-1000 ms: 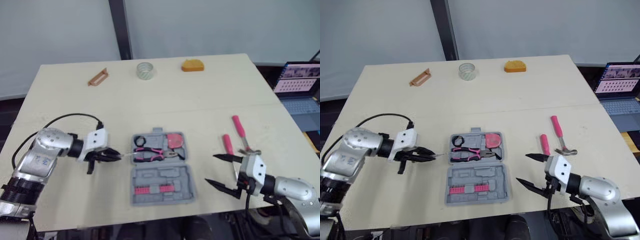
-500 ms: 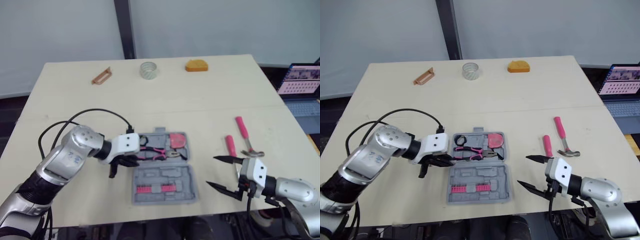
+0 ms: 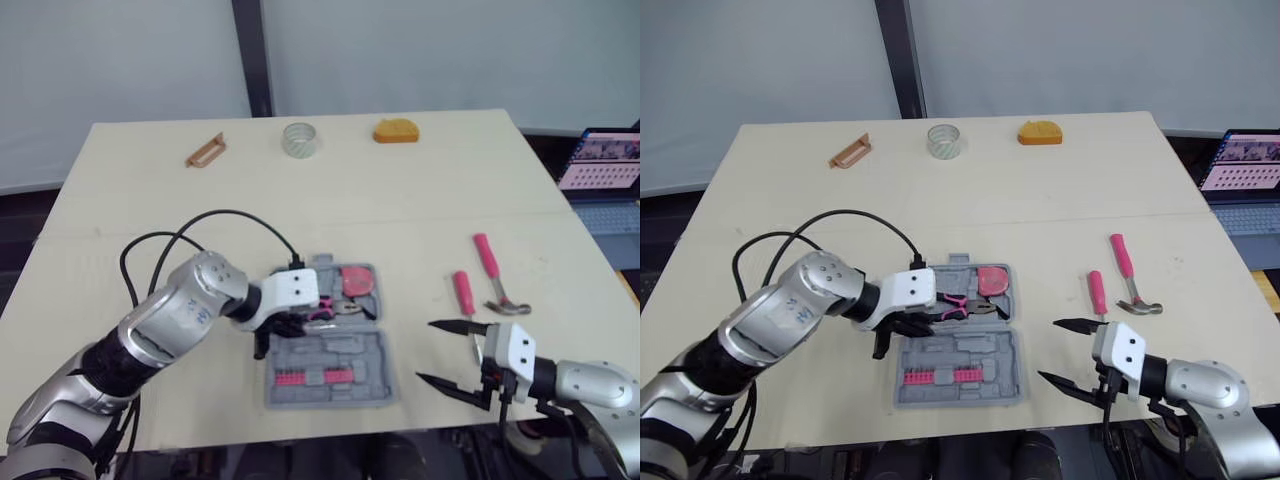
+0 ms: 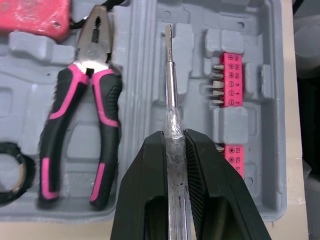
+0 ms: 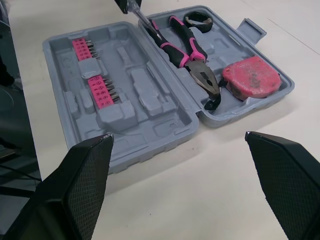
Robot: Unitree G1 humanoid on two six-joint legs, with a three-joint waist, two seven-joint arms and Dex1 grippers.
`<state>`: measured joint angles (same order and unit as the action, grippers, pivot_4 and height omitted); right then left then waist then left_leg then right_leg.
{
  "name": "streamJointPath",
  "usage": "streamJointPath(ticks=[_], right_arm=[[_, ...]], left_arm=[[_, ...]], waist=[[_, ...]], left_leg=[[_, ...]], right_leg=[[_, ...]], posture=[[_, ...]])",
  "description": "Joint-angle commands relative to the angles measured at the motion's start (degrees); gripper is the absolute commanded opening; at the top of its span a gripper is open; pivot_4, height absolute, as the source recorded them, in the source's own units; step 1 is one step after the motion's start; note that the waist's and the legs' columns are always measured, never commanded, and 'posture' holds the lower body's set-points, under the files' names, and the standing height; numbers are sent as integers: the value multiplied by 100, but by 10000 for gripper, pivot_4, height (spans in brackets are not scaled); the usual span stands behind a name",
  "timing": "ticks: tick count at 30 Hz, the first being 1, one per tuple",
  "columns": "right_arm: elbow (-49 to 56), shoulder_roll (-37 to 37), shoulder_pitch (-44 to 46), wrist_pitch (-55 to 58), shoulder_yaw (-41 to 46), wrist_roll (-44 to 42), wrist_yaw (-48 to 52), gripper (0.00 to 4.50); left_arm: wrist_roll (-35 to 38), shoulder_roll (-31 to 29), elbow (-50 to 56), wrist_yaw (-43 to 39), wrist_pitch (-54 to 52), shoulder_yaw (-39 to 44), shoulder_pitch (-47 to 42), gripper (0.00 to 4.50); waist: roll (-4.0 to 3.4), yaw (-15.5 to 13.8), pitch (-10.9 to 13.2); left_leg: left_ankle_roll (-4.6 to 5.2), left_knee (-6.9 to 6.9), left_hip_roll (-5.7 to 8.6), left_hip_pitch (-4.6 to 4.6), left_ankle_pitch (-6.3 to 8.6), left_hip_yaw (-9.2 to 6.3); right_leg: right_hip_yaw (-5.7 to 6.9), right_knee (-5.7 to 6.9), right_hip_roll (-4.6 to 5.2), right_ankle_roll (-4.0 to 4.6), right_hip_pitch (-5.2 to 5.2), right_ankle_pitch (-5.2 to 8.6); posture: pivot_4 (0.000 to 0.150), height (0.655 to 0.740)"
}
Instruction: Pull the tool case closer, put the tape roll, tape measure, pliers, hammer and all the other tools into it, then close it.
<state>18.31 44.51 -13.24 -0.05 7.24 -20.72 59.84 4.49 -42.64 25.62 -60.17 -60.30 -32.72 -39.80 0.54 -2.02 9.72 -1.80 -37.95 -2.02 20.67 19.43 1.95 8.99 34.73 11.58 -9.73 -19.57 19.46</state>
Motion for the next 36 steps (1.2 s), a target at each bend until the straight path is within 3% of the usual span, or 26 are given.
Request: streamJointPath(ticks=[1, 16, 36], right_arm=[[194, 24, 51, -53, 97, -76, 18, 45000], [265, -34, -42, -35, 85, -17, -114, 45000], [395, -86, -217, -26, 73, 7, -356, 45000]], left_arm=[[-53, 82, -166, 63, 153, -207, -101, 293], [-379, 579, -881, 366, 522, -678, -270, 293], [-697, 848, -1247, 172, 523, -1270, -739, 293]], waist=[[0, -10, 0], [1, -98, 1], [1, -101, 1]], left_leg=[[0, -1, 0, 0, 0, 0], [6, -22, 0, 28, 4, -3], [7, -29, 1, 38, 4, -8]], right_leg=[[0, 0, 0, 0, 1, 0], [5, 2, 0, -1, -13, -5], [11, 1, 0, -3, -14, -8]], posture=[[1500, 7400], [1500, 7400], [1500, 7400]])
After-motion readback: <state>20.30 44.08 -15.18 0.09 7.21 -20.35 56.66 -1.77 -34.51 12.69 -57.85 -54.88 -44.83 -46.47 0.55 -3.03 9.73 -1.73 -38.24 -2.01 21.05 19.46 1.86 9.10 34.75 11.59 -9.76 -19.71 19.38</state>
